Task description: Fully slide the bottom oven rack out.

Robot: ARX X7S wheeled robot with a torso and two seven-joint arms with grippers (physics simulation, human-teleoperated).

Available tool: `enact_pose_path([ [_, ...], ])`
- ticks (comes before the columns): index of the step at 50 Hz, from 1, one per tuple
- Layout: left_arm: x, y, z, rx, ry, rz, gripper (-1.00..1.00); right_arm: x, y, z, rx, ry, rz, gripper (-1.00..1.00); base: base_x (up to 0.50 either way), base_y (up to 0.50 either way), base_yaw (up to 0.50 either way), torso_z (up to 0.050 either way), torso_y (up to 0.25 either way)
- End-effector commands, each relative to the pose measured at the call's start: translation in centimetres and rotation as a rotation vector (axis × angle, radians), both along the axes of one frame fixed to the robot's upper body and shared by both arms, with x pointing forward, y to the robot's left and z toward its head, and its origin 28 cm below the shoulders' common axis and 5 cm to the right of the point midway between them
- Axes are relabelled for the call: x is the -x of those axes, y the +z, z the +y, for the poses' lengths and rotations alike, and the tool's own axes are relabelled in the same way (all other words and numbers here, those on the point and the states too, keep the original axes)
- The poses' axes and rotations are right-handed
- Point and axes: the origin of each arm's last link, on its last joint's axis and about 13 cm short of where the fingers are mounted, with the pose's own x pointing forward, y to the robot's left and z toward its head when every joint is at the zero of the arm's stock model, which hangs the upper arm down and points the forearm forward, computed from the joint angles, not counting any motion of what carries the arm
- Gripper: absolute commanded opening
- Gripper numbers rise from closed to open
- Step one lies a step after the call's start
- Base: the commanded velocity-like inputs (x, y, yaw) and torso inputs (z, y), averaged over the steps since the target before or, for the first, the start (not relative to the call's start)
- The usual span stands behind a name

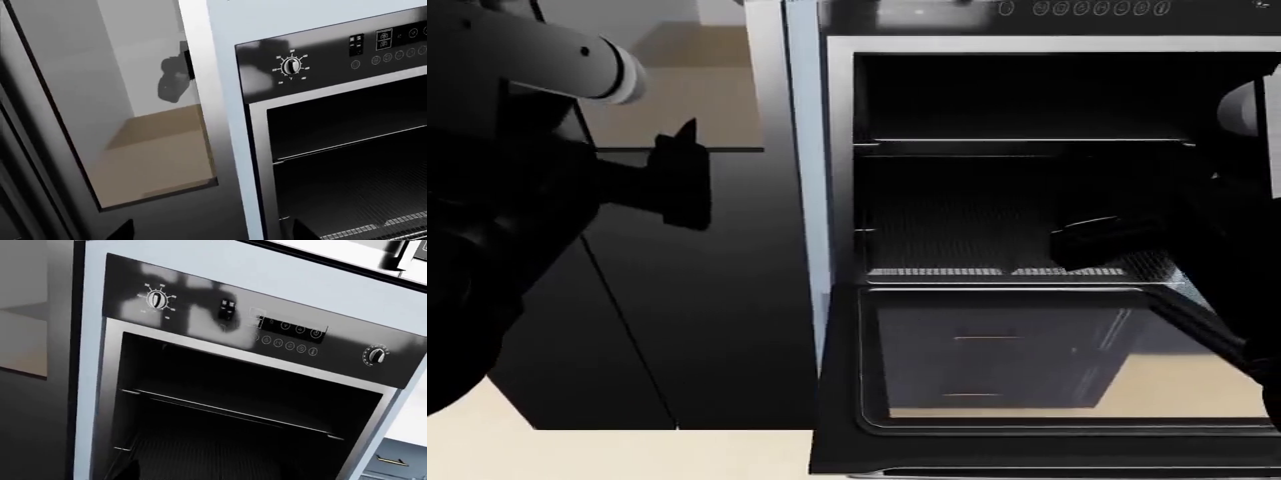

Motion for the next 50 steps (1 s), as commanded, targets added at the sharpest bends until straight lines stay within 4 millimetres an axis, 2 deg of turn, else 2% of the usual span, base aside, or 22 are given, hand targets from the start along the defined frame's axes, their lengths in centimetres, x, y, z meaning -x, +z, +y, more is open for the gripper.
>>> enact_pose_path([
  [1,-0.2,0.1,0.0,0.014,0.015,0.0,1.0,-0.1,-0.2,-0.1,-0.004,-0.01,0.004,1.0,0.0,-0.5,0.0,0.0,0.0],
  [32,-0.2,-0.6,0.3,-0.012,0.017,0.005,1.0,-0.3,-1.0,0.1,-0.013,0.012,0.028,1.0,0.03,-0.5,0.0,0.0,0.0],
  [50,0.0,-0.5,0.5,0.0,0.034,0.013,1.0,-0.4,-1.2,0.4,-0.025,0.036,0.036,1.0,0.37,-0.31,0.0,0.0,0.0],
])
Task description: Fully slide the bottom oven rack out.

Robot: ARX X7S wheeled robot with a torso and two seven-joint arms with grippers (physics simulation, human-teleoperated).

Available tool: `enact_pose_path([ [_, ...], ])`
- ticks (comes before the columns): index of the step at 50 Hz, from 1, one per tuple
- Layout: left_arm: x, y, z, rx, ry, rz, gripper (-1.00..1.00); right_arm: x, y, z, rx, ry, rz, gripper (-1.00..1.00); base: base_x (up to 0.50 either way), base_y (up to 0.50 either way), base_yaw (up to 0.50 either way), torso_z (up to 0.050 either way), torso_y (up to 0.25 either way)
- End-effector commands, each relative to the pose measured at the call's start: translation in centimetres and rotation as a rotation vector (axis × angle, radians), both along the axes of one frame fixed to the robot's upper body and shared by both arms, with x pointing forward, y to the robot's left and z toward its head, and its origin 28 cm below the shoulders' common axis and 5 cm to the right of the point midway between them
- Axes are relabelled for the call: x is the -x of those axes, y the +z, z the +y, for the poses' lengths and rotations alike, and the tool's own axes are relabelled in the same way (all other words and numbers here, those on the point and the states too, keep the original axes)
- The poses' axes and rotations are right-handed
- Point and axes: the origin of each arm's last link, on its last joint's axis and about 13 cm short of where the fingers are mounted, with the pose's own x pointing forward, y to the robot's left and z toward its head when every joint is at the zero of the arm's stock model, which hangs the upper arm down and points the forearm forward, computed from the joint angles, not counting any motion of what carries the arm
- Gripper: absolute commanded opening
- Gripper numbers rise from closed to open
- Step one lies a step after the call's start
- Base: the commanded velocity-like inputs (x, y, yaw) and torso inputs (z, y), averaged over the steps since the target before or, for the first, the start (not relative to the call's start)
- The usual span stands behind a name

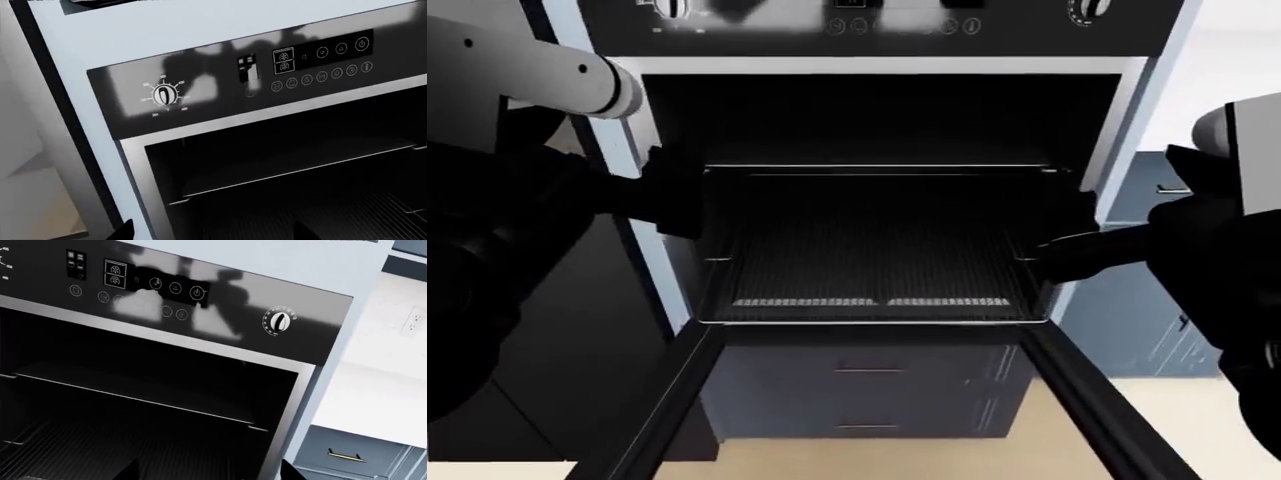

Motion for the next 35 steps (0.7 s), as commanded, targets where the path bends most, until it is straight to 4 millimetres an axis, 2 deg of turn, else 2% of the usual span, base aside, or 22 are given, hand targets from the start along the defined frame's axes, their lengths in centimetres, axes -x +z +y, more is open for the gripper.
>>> enact_pose_path([
  [1,0.01,0.14,0.1,0.006,0.011,-0.002,1.0,0.02,-0.05,0.2,0.0,0.013,0.003,1.0,0.46,-0.15,0.0,0.0,0.0],
  [15,-0.03,-0.05,0.04,0.01,0.009,-0.005,1.0,0.22,-0.19,0.41,0.013,0.021,-0.004,1.0,0.37,-0.11,0.0,0.0,0.0],
  [35,0.16,-0.62,0.19,0.011,0.021,0.022,1.0,-0.13,-0.85,0.51,0.005,0.03,0.022,1.0,0.12,0.0,0.0,0.0,0.001],
])
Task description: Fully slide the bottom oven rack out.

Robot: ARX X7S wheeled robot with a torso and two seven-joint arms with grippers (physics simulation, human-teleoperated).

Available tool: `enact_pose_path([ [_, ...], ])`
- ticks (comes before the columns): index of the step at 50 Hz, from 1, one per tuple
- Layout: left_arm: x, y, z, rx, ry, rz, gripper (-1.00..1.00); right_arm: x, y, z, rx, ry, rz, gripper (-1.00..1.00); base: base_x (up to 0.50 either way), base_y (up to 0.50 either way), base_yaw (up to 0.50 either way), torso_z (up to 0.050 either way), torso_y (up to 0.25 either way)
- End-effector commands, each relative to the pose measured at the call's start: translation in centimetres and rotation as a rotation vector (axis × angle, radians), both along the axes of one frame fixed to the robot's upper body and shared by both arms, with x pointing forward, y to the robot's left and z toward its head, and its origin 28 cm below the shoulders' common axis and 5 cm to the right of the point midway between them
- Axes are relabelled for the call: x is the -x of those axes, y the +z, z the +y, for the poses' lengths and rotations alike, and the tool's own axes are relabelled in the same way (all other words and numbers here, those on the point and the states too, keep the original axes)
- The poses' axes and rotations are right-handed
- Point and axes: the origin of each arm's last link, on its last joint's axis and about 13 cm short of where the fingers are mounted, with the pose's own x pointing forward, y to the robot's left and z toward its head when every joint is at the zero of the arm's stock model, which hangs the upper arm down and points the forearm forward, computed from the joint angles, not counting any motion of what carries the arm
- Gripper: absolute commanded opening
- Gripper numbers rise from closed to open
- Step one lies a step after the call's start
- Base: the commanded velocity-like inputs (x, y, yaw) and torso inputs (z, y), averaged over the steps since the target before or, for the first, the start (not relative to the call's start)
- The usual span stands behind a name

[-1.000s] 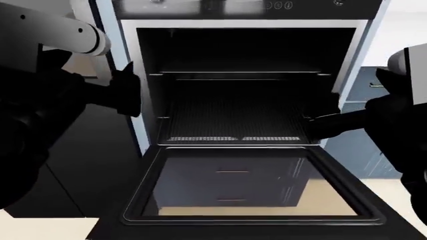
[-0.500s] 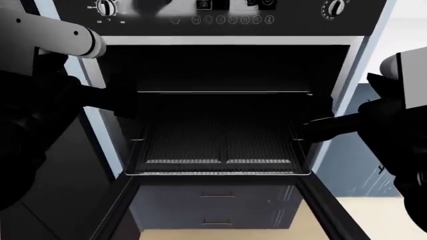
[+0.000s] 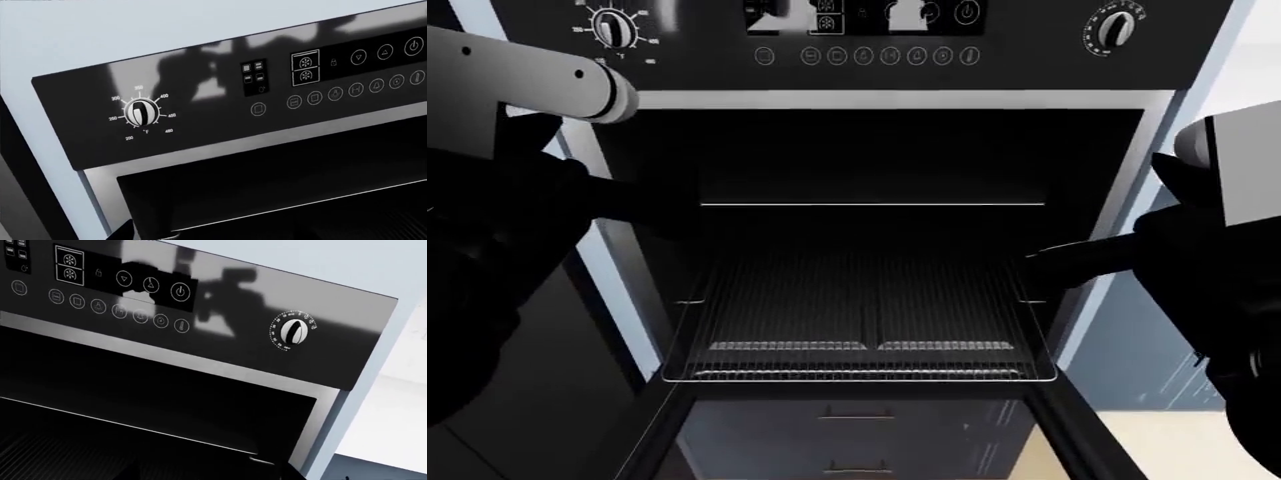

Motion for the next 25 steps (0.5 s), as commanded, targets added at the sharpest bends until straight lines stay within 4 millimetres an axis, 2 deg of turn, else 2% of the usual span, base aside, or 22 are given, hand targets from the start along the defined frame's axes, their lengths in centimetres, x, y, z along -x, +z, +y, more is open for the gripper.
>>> enact_pose_path([
  [1,0.17,-0.33,0.06,0.0,0.006,0.012,1.0,-0.24,-0.42,0.12,0.002,0.007,0.014,1.0,0.14,0.0,0.0,0.0,0.0],
  [25,0.05,-0.46,-0.11,0.005,-0.003,0.018,1.0,-0.3,-0.9,0.04,-0.002,-0.005,0.028,1.0,0.18,0.0,0.0,0.0,0.0],
])
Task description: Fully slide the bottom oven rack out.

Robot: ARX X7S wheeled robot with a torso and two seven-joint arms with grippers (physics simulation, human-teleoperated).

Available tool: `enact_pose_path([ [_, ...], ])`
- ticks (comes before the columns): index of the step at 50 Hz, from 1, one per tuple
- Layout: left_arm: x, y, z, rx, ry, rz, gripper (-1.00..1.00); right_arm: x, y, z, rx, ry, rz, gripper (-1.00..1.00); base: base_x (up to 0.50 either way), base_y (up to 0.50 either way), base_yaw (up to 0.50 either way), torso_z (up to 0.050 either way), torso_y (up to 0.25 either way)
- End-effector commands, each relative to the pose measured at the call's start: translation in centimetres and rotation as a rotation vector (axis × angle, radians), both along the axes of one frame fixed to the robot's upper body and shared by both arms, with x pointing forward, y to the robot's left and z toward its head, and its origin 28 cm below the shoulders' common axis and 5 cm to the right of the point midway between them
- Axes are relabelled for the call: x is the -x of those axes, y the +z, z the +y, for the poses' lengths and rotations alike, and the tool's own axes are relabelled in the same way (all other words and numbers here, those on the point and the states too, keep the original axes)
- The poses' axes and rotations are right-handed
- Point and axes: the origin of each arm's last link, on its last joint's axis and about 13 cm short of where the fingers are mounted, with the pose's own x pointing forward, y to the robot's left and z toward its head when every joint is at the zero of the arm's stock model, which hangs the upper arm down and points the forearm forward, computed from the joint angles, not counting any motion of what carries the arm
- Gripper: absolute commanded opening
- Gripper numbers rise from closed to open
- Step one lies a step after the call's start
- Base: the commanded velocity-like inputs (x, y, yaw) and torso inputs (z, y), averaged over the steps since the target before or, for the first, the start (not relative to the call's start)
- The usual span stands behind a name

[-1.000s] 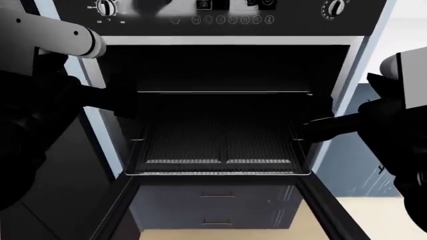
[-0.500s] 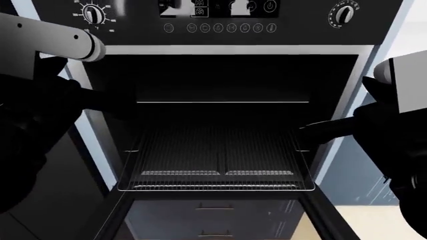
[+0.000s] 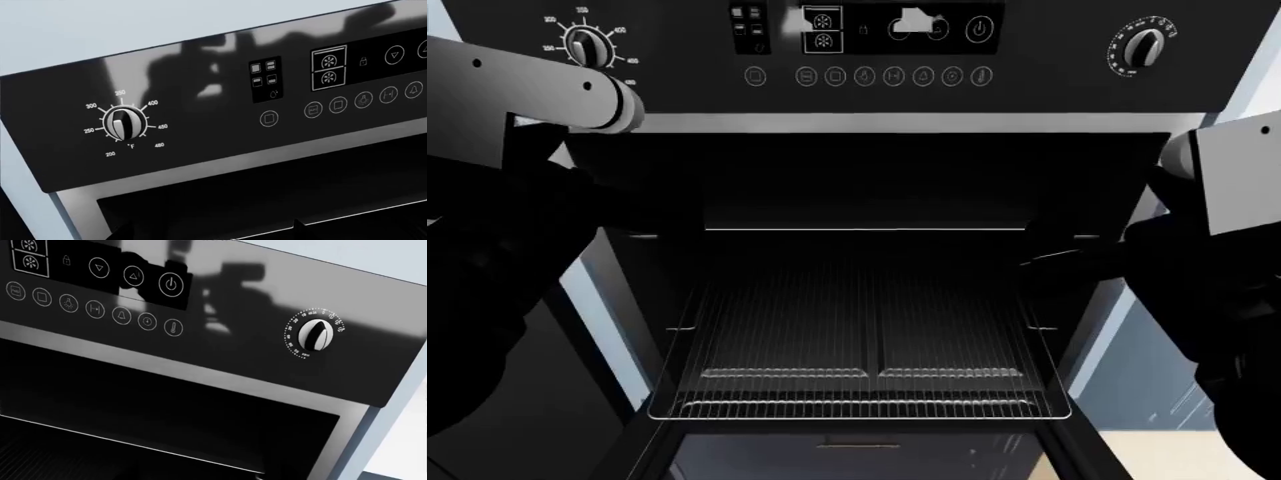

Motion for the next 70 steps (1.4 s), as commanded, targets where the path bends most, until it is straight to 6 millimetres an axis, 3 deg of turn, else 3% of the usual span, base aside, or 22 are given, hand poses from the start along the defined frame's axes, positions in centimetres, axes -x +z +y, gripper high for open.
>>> enact_pose_path([
  [1,0.0,-0.1,0.0,0.002,0.001,0.003,1.0,-0.1,-0.2,0.0,-0.002,-0.006,0.012,1.0,0.0,0.0,0.0,0.0,0.0],
  [15,-0.2,-0.1,0.1,-0.015,0.002,0.029,1.0,-0.3,0.2,-0.2,-0.019,-0.021,0.031,1.0,0.0,0.0,0.0,0.0,-0.006],
  [70,0.7,-1.1,0.4,0.014,0.021,0.051,1.0,-0.9,-1.3,0.0,-0.028,-0.005,0.069,1.0,0.0,0.0,0.0,0.0,-0.128],
])
